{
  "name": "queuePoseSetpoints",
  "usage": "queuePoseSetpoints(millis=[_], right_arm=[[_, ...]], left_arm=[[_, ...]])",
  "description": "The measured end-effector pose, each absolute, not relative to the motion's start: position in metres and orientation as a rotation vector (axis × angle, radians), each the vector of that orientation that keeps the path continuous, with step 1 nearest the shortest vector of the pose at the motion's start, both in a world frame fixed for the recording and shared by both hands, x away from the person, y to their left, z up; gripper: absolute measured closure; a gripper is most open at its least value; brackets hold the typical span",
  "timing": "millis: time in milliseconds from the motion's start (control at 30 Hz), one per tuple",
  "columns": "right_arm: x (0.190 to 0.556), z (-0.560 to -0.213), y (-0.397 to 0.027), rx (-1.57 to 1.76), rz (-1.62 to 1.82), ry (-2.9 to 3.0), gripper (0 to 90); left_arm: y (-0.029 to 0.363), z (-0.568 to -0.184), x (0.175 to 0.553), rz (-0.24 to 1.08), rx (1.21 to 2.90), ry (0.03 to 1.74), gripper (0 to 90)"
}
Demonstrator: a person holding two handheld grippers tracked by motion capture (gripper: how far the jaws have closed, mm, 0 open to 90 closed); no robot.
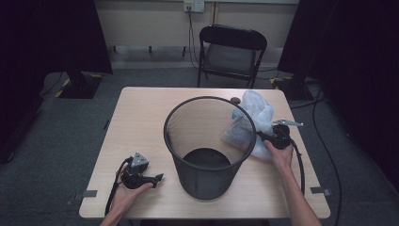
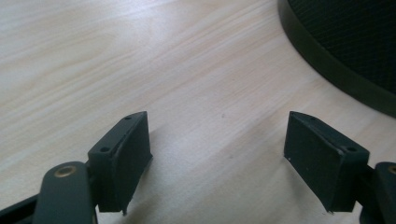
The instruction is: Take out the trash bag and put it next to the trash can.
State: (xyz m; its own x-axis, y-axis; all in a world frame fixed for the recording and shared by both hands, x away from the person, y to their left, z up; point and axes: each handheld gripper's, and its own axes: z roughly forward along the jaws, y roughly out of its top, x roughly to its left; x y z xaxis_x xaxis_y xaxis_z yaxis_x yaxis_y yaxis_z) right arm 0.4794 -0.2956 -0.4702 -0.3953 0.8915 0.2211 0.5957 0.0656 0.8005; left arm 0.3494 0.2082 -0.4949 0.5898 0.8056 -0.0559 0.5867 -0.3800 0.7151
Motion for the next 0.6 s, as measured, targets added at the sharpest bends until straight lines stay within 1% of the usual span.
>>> queuePoseSetpoints(millis=[133, 233, 433, 600], right_arm=[[0.487, -0.469, -0.294, 1.517, 1.251, 2.002, 72.1], [0.490, -0.468, -0.294, 1.534, 1.277, 1.984, 67.7], [0.486, -0.464, -0.293, 1.535, 1.309, 1.989, 50.7], [0.479, -0.456, -0.293, 1.538, 1.354, 1.968, 33.1]], left_arm=[[0.204, -0.499, 0.347, 0.461, 2.112, 1.083, 19.8], [0.201, -0.500, 0.346, 0.470, 2.100, 1.087, 15.0], [0.201, -0.500, 0.346, 0.470, 2.103, 1.086, 14.9], [0.202, -0.500, 0.346, 0.470, 2.103, 1.084, 14.9]])
